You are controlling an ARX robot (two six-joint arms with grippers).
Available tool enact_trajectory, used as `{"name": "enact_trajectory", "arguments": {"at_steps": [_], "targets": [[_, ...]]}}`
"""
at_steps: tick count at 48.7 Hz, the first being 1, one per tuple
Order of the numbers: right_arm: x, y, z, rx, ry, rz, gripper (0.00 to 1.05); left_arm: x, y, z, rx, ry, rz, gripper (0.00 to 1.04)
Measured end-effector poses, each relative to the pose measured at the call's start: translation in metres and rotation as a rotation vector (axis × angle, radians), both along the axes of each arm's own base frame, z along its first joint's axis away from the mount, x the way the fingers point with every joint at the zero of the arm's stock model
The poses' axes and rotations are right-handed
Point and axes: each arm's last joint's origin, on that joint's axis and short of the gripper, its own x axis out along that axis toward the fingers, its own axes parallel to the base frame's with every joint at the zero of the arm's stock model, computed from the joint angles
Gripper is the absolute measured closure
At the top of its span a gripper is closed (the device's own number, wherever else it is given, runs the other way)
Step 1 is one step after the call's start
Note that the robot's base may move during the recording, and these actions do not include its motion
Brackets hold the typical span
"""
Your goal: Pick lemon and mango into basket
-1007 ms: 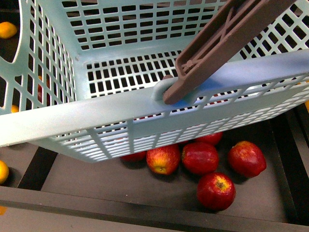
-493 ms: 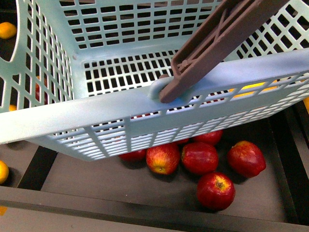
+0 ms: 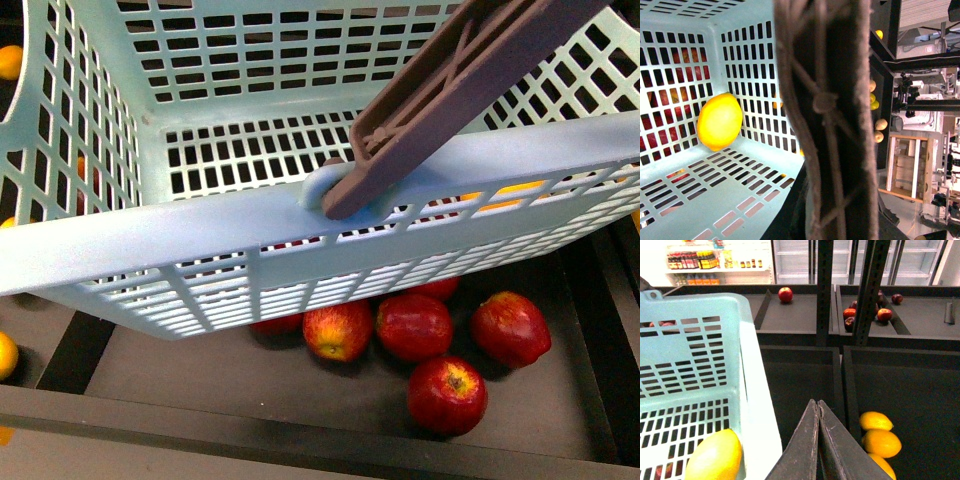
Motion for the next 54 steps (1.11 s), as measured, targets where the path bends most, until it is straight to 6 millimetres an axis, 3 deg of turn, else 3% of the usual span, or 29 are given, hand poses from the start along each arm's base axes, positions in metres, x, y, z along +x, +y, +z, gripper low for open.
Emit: {"name": "enact_trajectory", "arguments": {"at_steps": [24, 36, 46, 52, 54], "targets": [[-0.030, 0.000, -0.024, 0.000, -0.002, 0.000, 1.03, 0.000, 0.000, 0.000, -0.001, 0.000, -0.001, 0.99], [-0.032, 0.000, -0.024, -0.002, -0.010, 0.000, 0.55, 0.000, 0.000, 0.000, -0.001, 0.000, -0.002, 0.99], [-0.032, 0.000, -0.024, -0.002, -0.010, 0.000, 0.29, 0.000, 0.000, 0.000, -0.001, 0.001, -0.002, 0.99], [-0.032, 0.000, -0.024, -0.001, -0.011, -0.004, 0.07, -0.001, -0.001, 0.000, -0.001, 0.000, -0.005, 0.99], [-0.032, 0.000, -0.024, -0.001, -0.011, -0.005, 0.08, -0.002, -0.002, 0.000, -0.001, 0.000, -0.011, 0.99]]}}
